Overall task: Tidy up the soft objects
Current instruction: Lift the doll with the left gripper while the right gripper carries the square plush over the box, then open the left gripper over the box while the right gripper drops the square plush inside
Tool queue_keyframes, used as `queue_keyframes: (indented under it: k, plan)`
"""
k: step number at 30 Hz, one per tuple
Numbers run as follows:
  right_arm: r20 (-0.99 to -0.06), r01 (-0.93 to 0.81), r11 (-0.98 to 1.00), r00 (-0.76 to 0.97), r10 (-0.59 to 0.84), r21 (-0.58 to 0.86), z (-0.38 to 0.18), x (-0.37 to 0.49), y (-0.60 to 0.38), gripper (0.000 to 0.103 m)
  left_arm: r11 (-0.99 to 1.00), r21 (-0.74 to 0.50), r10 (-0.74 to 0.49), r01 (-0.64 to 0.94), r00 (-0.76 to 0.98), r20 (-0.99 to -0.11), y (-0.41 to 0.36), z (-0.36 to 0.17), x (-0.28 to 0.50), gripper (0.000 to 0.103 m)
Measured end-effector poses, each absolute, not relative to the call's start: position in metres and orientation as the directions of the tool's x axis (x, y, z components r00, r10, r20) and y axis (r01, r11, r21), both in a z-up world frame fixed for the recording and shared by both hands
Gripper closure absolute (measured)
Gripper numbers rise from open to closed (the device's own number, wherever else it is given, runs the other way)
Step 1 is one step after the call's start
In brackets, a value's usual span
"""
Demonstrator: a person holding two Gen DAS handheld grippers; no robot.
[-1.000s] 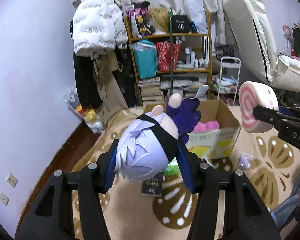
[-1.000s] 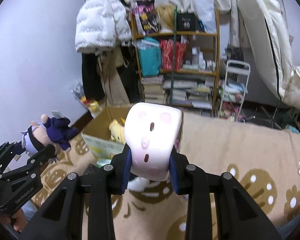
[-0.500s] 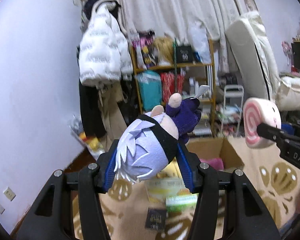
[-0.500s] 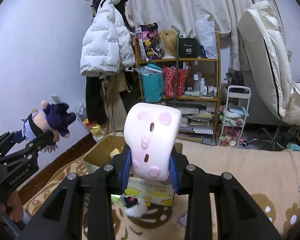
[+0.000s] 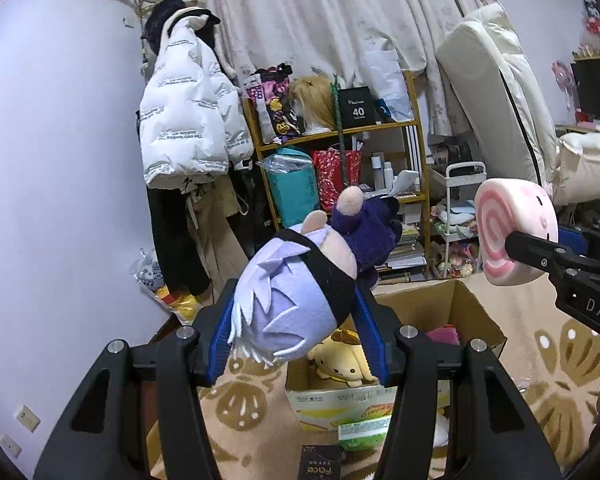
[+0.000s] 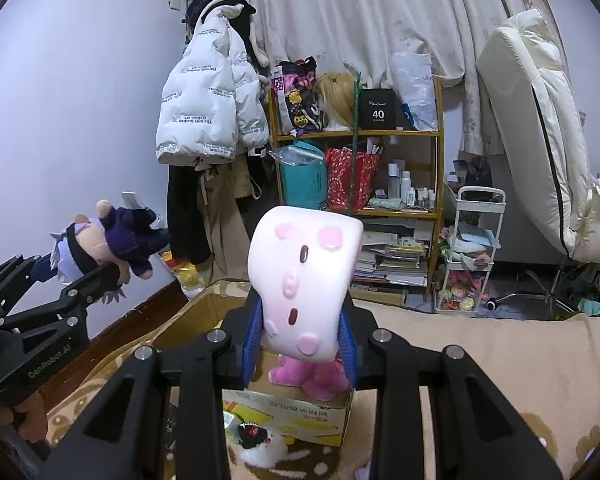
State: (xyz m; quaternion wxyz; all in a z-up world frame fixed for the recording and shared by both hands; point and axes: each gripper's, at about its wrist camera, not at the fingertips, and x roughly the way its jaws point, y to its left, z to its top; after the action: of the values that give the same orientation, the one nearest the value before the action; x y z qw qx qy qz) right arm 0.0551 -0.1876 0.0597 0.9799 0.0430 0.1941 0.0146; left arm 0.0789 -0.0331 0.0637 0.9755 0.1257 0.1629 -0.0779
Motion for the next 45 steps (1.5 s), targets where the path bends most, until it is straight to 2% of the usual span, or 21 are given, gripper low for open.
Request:
queue_keyframes:
  k: [15, 23, 34, 36, 40, 45]
  plan:
    - [-0.467, -0.024, 0.990, 0.880, 0.086, 0.138, 0.026, 0.089, -0.196, 0.066, 0.953, 0.185, -0.133, 0.238, 0.883, -0.451, -0.040, 0.021, 0.115, 0.049]
    - [-0.528, -0.038, 0.984, 0.840, 0.124, 0.171, 0.003, 0.100, -0.198, 0.060, 0.954, 0.126, -0.159, 0.272, 0.816, -0.556, -0.036, -0.001, 0.133, 0.047]
    - [-0.621, -0.056, 0.991, 0.774, 0.121, 0.124, -0.019, 0.105, -0.186, 0.055, 0.953, 0.168, -0.114, 0.254, 0.809, -0.576, -0.037, -0.011, 0.133, 0.031]
    - [-0.624, -0.055, 0.991, 0.773, 0.118, 0.120, -0.020, 0.105, -0.187, 0.053, 0.952, 0.182, -0.099, 0.245, 0.813, -0.574, -0.037, -0.012, 0.131, 0.023]
    - [-0.615, -0.044, 0.991, 0.781, 0.113, 0.126, -0.019, 0.104, -0.189, 0.041, 0.953, 0.190, -0.083, 0.234, 0.811, -0.579, -0.035, -0.011, 0.130, 0.022]
    - [-0.606, -0.028, 0.990, 0.788, 0.106, 0.137, -0.015, 0.101, -0.193, 0.039, 0.955, 0.186, -0.074, 0.230, 0.795, -0.602, -0.032, -0.012, 0.128, 0.021]
